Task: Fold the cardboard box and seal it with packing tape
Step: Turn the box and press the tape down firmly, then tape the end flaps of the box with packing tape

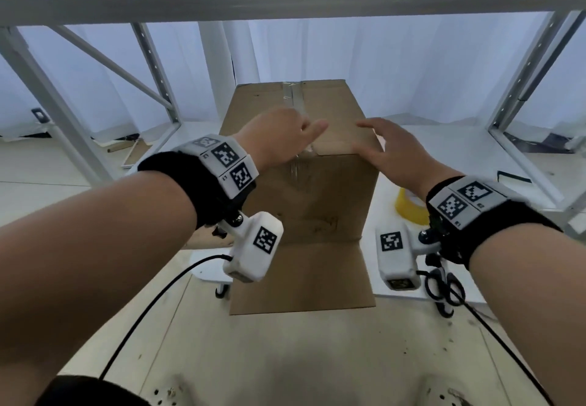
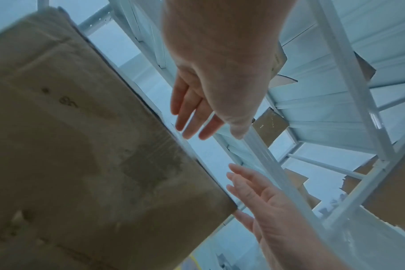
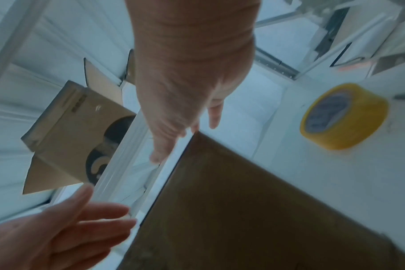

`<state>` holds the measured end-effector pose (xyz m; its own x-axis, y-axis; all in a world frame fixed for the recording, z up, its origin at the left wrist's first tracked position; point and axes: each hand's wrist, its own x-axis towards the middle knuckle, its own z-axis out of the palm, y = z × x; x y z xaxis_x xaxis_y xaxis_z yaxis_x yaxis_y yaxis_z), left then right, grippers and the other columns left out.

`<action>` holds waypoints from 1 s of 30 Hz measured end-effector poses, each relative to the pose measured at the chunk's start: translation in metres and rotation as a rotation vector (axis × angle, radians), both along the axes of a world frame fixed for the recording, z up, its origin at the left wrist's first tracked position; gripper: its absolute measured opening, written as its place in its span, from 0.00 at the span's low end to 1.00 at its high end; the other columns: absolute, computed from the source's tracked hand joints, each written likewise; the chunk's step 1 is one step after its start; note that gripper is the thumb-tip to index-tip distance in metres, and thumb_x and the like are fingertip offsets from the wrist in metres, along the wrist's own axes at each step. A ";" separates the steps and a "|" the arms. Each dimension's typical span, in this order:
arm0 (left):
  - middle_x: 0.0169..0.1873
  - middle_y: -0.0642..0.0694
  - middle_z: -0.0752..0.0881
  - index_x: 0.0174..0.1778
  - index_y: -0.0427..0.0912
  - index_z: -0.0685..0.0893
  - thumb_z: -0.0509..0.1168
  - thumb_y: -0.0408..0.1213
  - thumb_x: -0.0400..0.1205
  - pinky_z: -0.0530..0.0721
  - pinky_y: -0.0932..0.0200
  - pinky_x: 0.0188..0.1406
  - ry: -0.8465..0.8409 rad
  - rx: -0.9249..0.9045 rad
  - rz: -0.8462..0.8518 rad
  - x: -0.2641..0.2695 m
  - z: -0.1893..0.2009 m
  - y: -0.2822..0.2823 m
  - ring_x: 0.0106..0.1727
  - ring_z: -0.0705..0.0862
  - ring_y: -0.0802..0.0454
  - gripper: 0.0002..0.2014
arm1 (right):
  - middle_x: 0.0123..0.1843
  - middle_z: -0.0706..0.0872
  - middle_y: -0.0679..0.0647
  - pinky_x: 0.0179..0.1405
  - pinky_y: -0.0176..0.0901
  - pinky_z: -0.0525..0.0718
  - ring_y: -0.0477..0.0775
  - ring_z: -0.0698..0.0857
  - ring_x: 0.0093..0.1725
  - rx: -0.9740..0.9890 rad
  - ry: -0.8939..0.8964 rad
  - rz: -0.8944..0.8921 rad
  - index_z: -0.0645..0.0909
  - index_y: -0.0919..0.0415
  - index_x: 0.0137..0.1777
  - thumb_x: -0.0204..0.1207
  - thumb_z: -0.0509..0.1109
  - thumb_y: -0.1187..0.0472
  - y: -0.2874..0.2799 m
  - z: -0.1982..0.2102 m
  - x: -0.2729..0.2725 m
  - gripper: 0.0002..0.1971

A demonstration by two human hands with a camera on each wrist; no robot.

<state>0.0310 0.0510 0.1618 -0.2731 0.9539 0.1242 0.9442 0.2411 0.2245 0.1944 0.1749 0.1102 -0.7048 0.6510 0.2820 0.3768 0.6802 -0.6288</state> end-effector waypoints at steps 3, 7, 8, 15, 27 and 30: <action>0.45 0.48 0.86 0.56 0.39 0.83 0.53 0.50 0.87 0.76 0.61 0.46 -0.027 0.070 -0.084 0.024 0.006 0.006 0.46 0.83 0.52 0.20 | 0.70 0.79 0.54 0.62 0.39 0.71 0.54 0.78 0.67 0.001 0.100 -0.184 0.76 0.56 0.71 0.83 0.64 0.54 0.014 -0.003 0.038 0.18; 0.57 0.48 0.84 0.62 0.44 0.82 0.56 0.44 0.86 0.71 0.65 0.49 -0.039 0.136 -0.214 0.073 -0.005 0.031 0.56 0.81 0.53 0.15 | 0.67 0.81 0.59 0.61 0.44 0.73 0.58 0.79 0.64 -0.073 0.039 -0.400 0.78 0.59 0.68 0.81 0.65 0.60 0.036 -0.038 0.093 0.16; 0.57 0.48 0.84 0.62 0.44 0.83 0.56 0.43 0.86 0.69 0.66 0.48 -0.023 0.146 -0.256 0.085 -0.011 0.039 0.55 0.80 0.54 0.14 | 0.67 0.81 0.60 0.61 0.43 0.72 0.58 0.79 0.64 -0.105 0.023 -0.446 0.78 0.59 0.68 0.81 0.64 0.60 0.039 -0.049 0.106 0.16; 0.64 0.47 0.80 0.63 0.46 0.82 0.58 0.40 0.84 0.77 0.51 0.60 -0.109 -0.010 -0.423 0.145 -0.094 0.105 0.62 0.78 0.47 0.14 | 0.68 0.79 0.62 0.59 0.43 0.73 0.59 0.81 0.62 -0.281 -0.127 -0.538 0.75 0.61 0.71 0.81 0.64 0.62 0.074 -0.094 0.153 0.19; 0.76 0.44 0.69 0.77 0.44 0.66 0.61 0.40 0.83 0.53 0.44 0.80 0.231 -0.362 -0.257 0.146 -0.201 0.194 0.79 0.62 0.44 0.25 | 0.72 0.77 0.58 0.66 0.51 0.79 0.57 0.79 0.66 -0.570 -0.157 -0.479 0.65 0.59 0.78 0.72 0.67 0.68 0.107 -0.152 0.151 0.33; 0.68 0.44 0.76 0.70 0.43 0.72 0.56 0.30 0.82 0.48 0.48 0.81 0.310 -0.245 -0.309 0.145 -0.206 0.182 0.75 0.67 0.43 0.20 | 0.63 0.78 0.58 0.52 0.45 0.79 0.52 0.77 0.54 -0.608 -0.090 -0.489 0.65 0.60 0.78 0.72 0.65 0.72 0.105 -0.152 0.156 0.32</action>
